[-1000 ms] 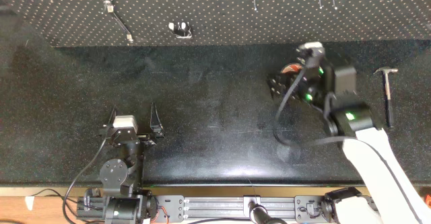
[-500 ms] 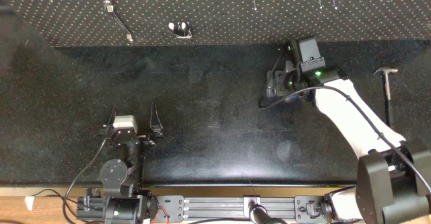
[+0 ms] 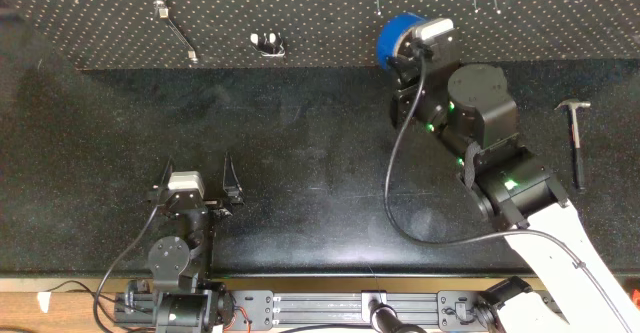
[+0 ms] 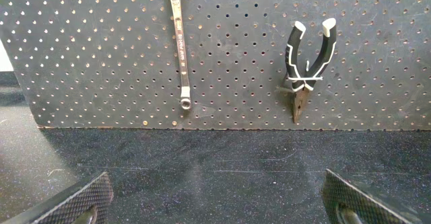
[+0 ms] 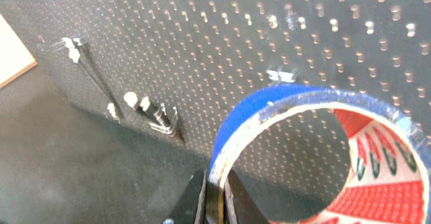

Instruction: Place Tools Onto Pegboard

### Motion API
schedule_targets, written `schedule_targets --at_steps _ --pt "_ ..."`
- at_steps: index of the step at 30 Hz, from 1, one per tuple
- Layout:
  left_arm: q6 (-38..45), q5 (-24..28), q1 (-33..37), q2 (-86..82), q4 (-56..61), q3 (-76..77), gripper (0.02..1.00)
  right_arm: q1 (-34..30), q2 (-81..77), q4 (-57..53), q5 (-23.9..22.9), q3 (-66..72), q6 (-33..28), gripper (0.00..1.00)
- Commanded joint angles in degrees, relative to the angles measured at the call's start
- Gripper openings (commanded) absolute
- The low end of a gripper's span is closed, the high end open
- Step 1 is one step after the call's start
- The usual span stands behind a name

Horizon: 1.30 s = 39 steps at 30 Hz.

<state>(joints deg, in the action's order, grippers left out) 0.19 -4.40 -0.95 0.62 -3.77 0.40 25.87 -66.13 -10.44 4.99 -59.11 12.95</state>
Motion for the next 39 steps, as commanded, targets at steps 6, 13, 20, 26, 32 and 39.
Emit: schedule_targets --at_steps 6,13,20,26,32,39 --pt "0.74 0.11 0.24 -0.42 -0.35 -0.09 0.996 5.05 -13.57 15.69 -13.31 0.17 -5.57 0.073" --pt "0.74 0.11 0.24 -0.42 -0.35 -0.09 0.996 5.05 -24.17 30.32 -15.04 0.15 -6.84 0.075" --pt "0.74 0.11 0.24 -0.42 -0.35 -0.09 0.996 5.14 -24.52 30.23 -14.43 0.15 -6.84 0.226" --pt "0.74 0.11 0.24 -0.42 -0.35 -0.09 0.996 5.14 -21.73 22.21 -9.79 0.15 -6.82 0.316" --pt "0.74 0.11 0.24 -0.42 -0.35 -0.09 0.996 -2.12 -9.92 -18.43 -3.87 -2.4 -2.05 0.987" --pt "0.74 0.11 0.24 -0.42 -0.35 -0.09 0.996 -44.09 -19.41 -46.18 -4.26 -3.69 -26.1 0.989"
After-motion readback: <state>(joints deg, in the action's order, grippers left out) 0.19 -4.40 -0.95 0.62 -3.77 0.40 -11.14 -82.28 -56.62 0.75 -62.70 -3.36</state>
